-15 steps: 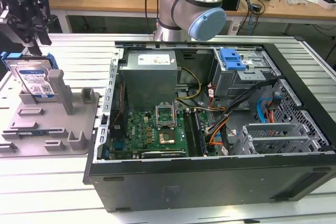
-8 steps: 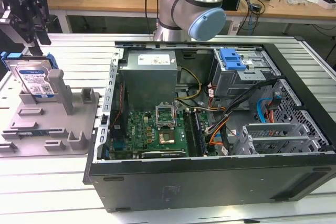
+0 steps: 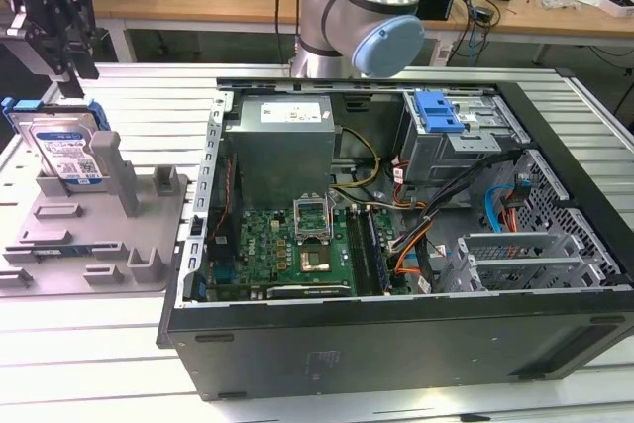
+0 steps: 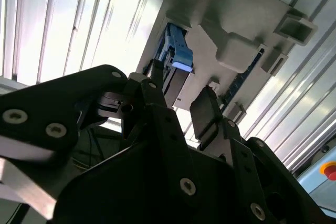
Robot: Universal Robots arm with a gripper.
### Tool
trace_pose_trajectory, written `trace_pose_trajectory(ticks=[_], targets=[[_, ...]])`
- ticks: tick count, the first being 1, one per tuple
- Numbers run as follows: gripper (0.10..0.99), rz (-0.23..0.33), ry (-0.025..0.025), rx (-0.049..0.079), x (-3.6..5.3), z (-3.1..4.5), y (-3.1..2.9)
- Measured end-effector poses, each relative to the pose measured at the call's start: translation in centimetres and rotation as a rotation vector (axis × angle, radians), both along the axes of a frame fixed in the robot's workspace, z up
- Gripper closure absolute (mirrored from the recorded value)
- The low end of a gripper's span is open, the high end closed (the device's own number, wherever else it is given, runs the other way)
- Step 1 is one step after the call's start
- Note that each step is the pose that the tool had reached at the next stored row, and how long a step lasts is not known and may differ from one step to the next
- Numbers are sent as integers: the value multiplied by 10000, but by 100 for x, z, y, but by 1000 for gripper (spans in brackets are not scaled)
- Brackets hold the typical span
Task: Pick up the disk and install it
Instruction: 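Pick up the disk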
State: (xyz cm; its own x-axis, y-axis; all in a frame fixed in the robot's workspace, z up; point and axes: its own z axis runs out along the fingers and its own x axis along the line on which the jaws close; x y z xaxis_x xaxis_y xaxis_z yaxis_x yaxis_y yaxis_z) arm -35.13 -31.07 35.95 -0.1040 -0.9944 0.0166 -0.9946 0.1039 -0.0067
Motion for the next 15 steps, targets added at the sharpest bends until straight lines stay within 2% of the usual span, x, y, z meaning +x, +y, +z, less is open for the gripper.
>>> trace_pose_trajectory(ticks=[1,7,15], targets=[[604,33,0,0,-57,-10,4],[604,152,-1,0,-210,-29,57],[604,524,0,0,-330,-38,78]])
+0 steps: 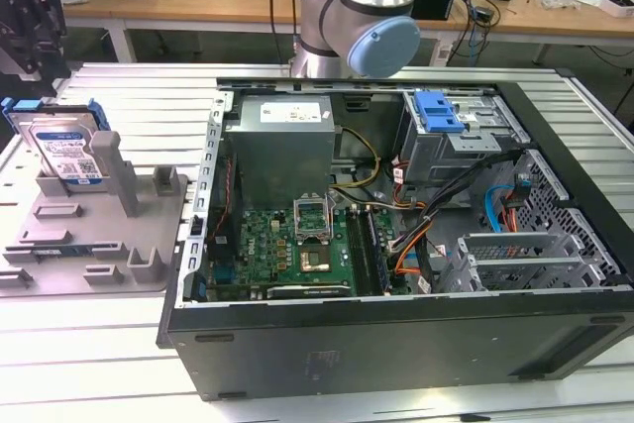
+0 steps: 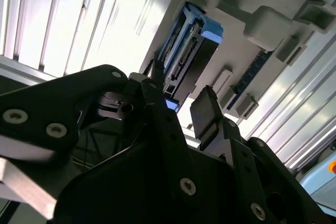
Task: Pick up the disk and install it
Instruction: 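Pick up the disk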
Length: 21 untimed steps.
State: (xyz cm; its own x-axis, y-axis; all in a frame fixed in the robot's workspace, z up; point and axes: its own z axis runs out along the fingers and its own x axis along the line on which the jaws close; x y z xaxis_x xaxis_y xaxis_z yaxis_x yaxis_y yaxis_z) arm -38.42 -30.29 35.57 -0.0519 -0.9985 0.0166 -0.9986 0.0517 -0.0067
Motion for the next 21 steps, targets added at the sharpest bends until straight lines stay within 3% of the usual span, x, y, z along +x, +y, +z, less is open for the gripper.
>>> trace_pose_trajectory(ticks=[4,11,21], targets=[[604,179,0,0,-57,-10,2],[604,317,1,0,-294,-53,-11],[604,323,6,-4,-298,-70,-50]])
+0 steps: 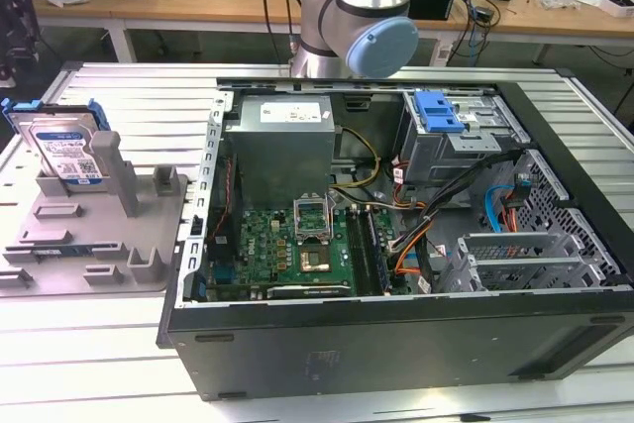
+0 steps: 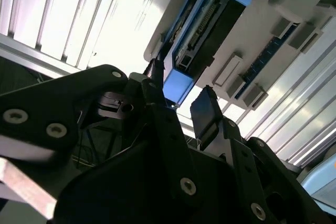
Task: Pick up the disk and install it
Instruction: 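Pick up the disk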
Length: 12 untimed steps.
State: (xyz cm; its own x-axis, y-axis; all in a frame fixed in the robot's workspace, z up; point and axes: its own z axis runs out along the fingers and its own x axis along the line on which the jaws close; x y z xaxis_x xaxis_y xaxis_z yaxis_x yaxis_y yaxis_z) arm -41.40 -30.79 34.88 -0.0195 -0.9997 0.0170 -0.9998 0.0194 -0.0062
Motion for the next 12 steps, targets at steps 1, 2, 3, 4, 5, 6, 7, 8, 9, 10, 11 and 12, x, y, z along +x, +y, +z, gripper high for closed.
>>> trace_pose_trajectory(ticks=[1,2,3,4,5,6,7,8,9,10,11,12], targets=[[604,-1,-1,-2,0,-4,-8],[604,-1,0,-7,0,-11,-19],[604,0,0,-10,0,-18,-24],[604,-1,1,-14,0,-28,-31],[604,-1,0,-16,0,-36,-35],[604,-2,1,-21,-1,-51,-38],[604,-2,1,-27,0,-63,-38],[604,-1,1,-30,0,-71,-38],[604,0,1,-34,0,-79,-39],[604,0,1,-39,1,-88,-39],[604,1,1,-44,1,-99,-39],[604,1,1,-49,1,-106,-39]])
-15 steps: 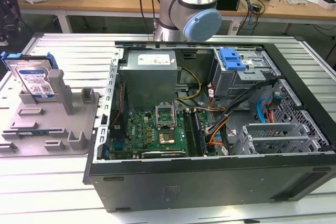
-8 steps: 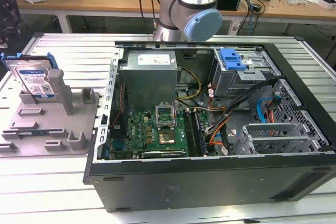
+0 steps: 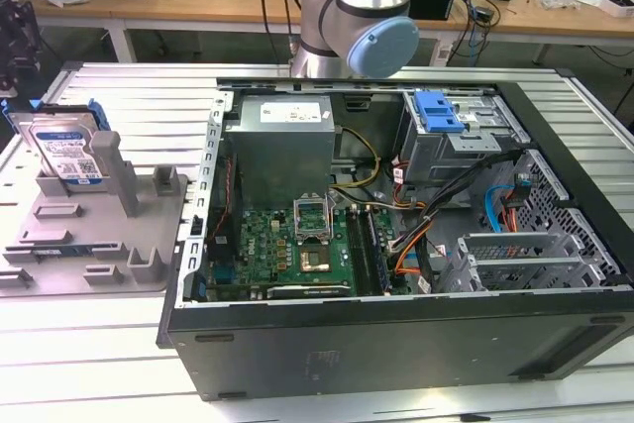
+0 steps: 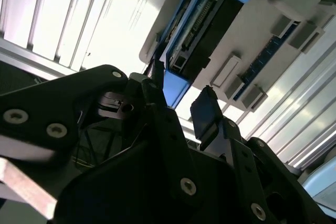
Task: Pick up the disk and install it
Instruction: 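Pick up the disk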
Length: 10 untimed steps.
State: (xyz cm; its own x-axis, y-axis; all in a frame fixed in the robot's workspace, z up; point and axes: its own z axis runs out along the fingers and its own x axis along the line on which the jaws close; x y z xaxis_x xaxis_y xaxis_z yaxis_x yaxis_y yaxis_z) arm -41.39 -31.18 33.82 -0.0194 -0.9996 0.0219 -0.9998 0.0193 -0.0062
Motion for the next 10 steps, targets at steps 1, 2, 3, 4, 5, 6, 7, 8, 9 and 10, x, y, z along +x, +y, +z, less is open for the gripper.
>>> trace_pose_trajectory(ticks=[1,2,3,4,5,6,7,8,9,10], targets=[[604,-1,0,-6,0,-8,0],[604,-2,0,-11,0,-17,1],[604,-1,-1,-16,0,-24,0],[604,-2,0,-24,-1,-38,0],[604,-2,0,-34,-3,-54,1],[604,-2,0,-39,-6,-63,1],[604,-2,0,-44,-10,-72,1],[604,-2,2,-49,-17,-83,0],[604,-2,-1,-50,-19,-95,0],[604,-1,0,-50,-20,-100,0]])
